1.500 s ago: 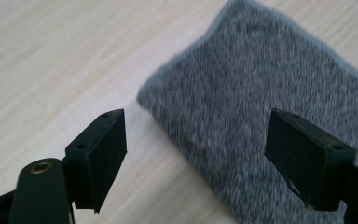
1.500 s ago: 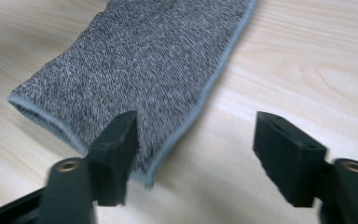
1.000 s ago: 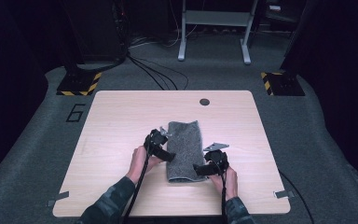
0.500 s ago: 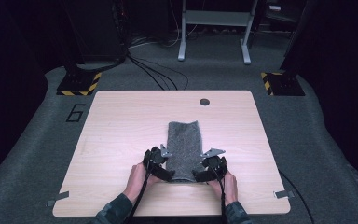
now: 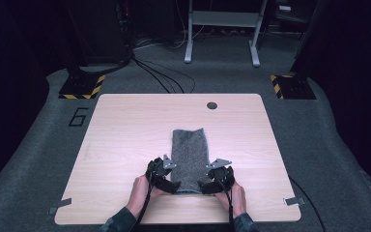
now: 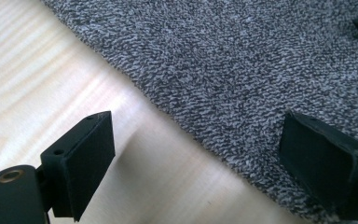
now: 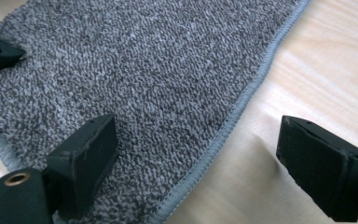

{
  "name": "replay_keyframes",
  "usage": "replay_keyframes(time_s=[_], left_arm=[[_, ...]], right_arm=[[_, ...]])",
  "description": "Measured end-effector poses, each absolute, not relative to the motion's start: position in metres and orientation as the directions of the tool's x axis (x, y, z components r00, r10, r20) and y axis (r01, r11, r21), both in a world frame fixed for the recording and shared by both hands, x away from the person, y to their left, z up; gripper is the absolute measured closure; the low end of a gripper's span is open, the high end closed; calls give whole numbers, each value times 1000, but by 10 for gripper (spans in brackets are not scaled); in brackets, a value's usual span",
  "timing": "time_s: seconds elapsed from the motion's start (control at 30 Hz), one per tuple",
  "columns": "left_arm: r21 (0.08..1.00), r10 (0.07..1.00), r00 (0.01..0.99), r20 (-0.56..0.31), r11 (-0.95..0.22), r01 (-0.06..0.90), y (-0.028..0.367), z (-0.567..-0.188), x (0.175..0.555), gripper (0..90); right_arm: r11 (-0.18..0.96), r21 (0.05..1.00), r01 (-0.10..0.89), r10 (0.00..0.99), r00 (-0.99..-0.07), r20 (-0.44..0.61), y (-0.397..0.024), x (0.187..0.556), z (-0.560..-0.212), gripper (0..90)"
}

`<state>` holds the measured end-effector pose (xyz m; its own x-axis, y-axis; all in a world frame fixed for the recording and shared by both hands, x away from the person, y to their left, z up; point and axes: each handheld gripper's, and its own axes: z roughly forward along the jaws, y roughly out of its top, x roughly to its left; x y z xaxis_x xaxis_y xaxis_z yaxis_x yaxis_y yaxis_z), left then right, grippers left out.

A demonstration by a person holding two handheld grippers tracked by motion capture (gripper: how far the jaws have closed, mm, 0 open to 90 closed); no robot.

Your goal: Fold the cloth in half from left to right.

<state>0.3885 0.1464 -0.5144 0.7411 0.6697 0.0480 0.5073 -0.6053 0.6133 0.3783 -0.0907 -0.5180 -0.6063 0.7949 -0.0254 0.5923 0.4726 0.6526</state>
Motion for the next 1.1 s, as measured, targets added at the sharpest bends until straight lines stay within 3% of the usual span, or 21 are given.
replay_keyframes(time_s=[0.2, 0.33, 0.53, 0.77, 0.87, 1.1], left_arm=[[610, 645, 763, 30, -617, 497, 148, -514, 374, 102], [643, 665, 746, 24, -582, 498, 157, -498, 385, 101], [665, 735, 676, 52, -530, 526, 157, -477, 450, 102], [611, 796, 599, 88, -519, 598, 140, -491, 514, 118], [564, 800, 590, 110, -539, 625, 140, -504, 524, 122], [580, 812, 578, 79, -509, 636, 148, -508, 523, 106]], right_arm=[[481, 645, 594, 783, -622, -11, -93, 360, -518, 123], [456, 672, 584, 782, -623, 11, -98, 363, -508, 121], [450, 694, 562, 777, -630, 6, -94, 409, -489, 130], [461, 658, 596, 792, -611, -1, -75, 473, -494, 138], [481, 630, 610, 801, -597, -34, -73, 486, -500, 141], [487, 612, 623, 807, -589, -42, -75, 484, -511, 142]])
